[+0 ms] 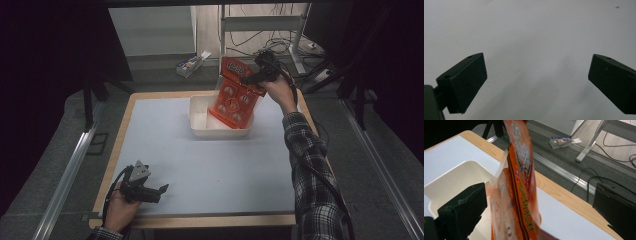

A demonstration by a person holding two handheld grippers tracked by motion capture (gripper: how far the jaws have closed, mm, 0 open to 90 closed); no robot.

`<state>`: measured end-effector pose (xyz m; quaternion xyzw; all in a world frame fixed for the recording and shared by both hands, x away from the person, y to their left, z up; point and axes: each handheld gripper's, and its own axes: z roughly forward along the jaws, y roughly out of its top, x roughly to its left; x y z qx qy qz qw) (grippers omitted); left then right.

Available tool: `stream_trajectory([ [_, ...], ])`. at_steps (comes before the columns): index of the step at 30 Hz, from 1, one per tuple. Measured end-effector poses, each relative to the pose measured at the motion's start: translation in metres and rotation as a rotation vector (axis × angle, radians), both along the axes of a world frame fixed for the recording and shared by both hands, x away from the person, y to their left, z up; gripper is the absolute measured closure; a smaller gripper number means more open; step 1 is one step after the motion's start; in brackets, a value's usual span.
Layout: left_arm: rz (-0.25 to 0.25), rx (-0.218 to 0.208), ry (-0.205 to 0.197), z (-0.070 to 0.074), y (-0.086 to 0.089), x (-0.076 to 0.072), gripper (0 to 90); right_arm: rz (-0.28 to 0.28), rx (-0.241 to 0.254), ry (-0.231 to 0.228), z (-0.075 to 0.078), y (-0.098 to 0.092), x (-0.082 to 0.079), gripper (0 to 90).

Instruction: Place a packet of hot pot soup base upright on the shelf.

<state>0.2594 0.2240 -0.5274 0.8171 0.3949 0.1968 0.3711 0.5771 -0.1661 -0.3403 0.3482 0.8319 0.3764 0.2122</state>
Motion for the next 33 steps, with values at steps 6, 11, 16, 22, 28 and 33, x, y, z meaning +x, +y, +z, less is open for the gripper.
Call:
stream_trajectory([
  [6,-0.044,-0.041,-0.016,0.000,0.000,-0.001,0.1,0.013,0.006,-0.006,0.002,0.001,-0.005,0.0],
  [11,-0.054,-0.077,-0.018,0.001,0.001,-0.001,0.0,0.021,0.011,-0.015,0.005,0.000,-0.009,0.0],
  [16,-0.038,-0.069,-0.030,0.001,0.002,-0.001,0.0,0.032,0.019,-0.022,0.009,-0.001,-0.015,0.0],
  [22,-0.031,-0.049,-0.066,0.003,0.002,-0.002,0.0,0.051,0.025,-0.021,0.011,0.000,-0.022,0.0],
  [28,-0.045,-0.018,-0.056,0.003,-0.003,-0.003,0.0,0.063,0.028,-0.028,0.013,0.000,-0.028,0.0],
  [33,-0.056,-0.002,-0.067,0.004,-0.006,-0.005,0.0,0.068,0.034,-0.029,0.016,-0.001,-0.034,0.0],
])
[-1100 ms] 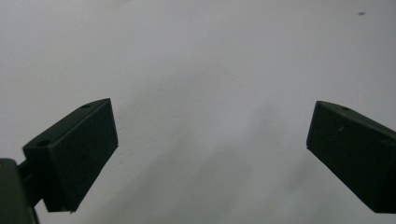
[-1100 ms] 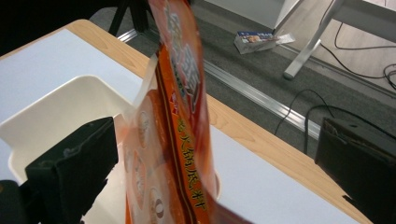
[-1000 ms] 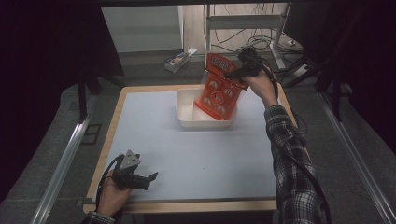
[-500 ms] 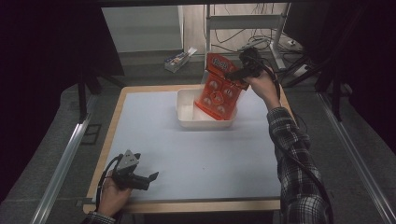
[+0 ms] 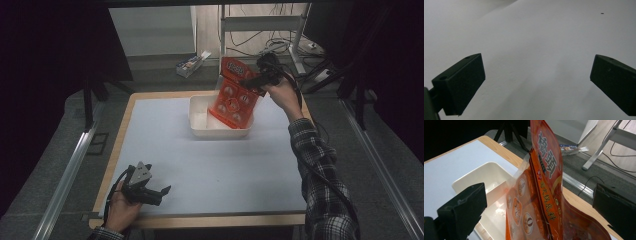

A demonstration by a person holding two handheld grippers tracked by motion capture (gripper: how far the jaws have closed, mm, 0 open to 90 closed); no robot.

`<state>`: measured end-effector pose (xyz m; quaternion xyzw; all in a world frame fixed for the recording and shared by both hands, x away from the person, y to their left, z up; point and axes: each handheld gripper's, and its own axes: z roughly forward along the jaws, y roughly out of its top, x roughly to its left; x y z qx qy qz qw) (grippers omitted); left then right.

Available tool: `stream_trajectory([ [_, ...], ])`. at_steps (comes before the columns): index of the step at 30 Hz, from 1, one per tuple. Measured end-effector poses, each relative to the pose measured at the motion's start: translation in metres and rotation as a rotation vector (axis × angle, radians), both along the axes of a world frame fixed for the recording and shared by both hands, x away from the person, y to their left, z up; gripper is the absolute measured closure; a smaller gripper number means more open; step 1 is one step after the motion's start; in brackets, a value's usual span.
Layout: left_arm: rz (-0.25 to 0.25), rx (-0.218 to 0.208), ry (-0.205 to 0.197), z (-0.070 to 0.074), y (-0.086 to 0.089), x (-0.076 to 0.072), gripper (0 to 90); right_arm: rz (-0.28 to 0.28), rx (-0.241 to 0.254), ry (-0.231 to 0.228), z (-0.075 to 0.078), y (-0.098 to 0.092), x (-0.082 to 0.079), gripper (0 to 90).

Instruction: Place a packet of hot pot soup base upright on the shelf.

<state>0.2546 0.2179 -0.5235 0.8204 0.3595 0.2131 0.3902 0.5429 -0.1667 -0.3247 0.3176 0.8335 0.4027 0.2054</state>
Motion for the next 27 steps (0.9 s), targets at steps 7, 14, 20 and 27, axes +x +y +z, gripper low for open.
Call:
stream_trajectory([
  [7,0.018,-0.028,-0.022,0.003,0.003,-0.001,0.0,0.021,0.004,-0.007,0.003,-0.002,-0.011,0.0],
  [14,0.015,-0.013,-0.020,0.002,0.001,-0.001,0.0,0.036,0.019,-0.015,0.002,-0.004,-0.021,0.0],
  [20,0.013,-0.008,-0.023,0.002,0.001,-0.001,0.0,0.049,0.029,-0.022,0.001,-0.006,-0.031,0.0],
  [27,0.011,0.000,-0.026,0.003,0.000,-0.002,0.0,0.044,0.032,-0.030,0.000,-0.011,-0.041,0.0],
])
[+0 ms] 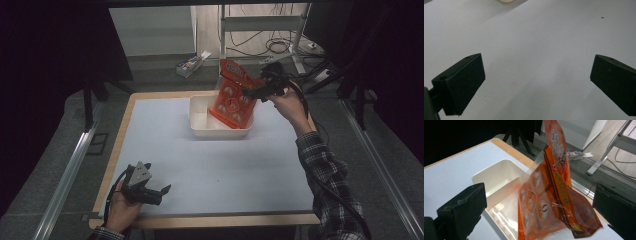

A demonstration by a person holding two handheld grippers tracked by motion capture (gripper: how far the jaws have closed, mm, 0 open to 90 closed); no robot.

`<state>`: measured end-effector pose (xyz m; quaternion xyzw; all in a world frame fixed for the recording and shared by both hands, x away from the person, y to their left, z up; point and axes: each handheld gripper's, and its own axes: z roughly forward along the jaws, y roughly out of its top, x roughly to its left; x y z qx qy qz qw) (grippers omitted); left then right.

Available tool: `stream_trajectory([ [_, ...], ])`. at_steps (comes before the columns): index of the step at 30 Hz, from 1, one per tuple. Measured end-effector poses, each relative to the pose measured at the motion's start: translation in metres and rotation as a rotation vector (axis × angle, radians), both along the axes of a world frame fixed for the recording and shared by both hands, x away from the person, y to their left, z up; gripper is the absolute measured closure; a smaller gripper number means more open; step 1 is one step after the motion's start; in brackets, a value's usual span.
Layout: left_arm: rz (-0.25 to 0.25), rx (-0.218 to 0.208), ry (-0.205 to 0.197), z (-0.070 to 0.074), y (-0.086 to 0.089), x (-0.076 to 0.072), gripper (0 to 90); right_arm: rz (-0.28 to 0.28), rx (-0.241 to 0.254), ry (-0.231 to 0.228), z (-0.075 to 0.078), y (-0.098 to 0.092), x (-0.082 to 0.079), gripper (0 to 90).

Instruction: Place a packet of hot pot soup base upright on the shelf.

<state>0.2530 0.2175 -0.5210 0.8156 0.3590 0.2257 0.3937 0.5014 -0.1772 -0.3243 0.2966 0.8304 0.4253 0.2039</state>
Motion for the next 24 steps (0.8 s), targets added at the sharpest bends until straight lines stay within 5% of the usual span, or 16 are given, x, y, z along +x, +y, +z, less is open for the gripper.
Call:
stream_trajectory([
  [24,-0.010,0.023,0.000,0.000,-0.003,-0.001,0.0,0.073,0.034,0.046,-0.016,-0.013,-0.038,0.0],
])
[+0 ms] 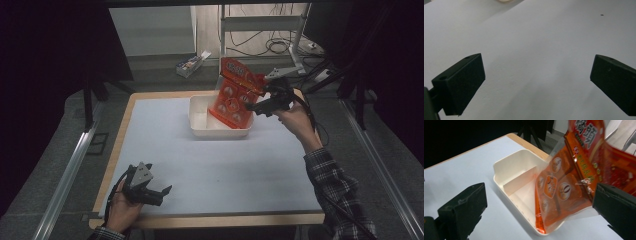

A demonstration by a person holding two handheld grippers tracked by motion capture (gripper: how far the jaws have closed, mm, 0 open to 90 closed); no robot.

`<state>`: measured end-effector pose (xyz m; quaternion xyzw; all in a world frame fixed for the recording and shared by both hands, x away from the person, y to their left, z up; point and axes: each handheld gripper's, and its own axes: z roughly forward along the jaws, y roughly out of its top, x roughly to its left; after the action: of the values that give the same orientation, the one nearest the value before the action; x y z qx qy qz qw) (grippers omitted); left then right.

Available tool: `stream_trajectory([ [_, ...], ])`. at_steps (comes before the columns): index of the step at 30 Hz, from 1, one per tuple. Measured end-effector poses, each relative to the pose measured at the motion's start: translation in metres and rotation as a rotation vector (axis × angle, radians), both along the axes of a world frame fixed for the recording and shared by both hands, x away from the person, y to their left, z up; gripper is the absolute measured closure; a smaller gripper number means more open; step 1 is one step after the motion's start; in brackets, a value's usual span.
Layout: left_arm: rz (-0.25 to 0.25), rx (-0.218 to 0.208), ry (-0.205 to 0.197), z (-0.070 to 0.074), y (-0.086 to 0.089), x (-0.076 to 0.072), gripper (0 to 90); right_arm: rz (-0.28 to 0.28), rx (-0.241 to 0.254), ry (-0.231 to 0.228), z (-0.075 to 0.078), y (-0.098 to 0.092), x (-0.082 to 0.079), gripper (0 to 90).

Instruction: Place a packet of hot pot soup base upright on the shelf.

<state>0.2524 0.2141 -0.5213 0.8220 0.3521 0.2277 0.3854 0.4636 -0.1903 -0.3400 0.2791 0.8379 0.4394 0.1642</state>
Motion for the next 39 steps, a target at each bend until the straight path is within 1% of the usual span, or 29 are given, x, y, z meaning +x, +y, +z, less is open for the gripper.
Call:
stream_trajectory([
  [8,0.000,0.003,-0.001,0.000,0.000,0.000,0.0,0.023,0.009,-0.012,-0.012,0.001,-0.014,0.0],
  [16,-0.001,0.008,-0.005,0.000,-0.001,0.000,0.0,0.043,0.016,-0.012,-0.026,0.004,-0.028,0.0],
  [24,-0.002,0.017,-0.005,0.000,-0.002,-0.001,0.0,0.042,0.021,-0.011,-0.040,0.004,-0.038,0.0],
  [28,-0.003,0.021,-0.004,0.000,-0.002,-0.001,0.0,0.038,0.013,-0.016,-0.047,0.003,-0.044,0.0],
  [30,-0.005,0.029,-0.003,0.000,-0.002,-0.001,0.0,0.036,0.016,-0.013,-0.051,0.003,-0.047,0.0],
  [32,-0.003,0.023,-0.005,0.000,-0.002,-0.001,0.0,0.034,0.019,-0.008,-0.055,0.002,-0.051,0.0],
  [33,-0.005,0.031,-0.004,0.000,-0.002,-0.001,0.0,0.032,0.018,-0.009,-0.058,0.001,-0.052,0.0],
  [37,-0.005,0.033,-0.004,0.000,-0.002,-0.001,0.0,0.031,0.028,-0.005,-0.067,-0.002,-0.058,0.0],
  [39,-0.003,0.027,-0.006,0.000,-0.003,-0.001,0.0,0.032,0.022,0.000,-0.072,-0.003,-0.060,0.0],
])
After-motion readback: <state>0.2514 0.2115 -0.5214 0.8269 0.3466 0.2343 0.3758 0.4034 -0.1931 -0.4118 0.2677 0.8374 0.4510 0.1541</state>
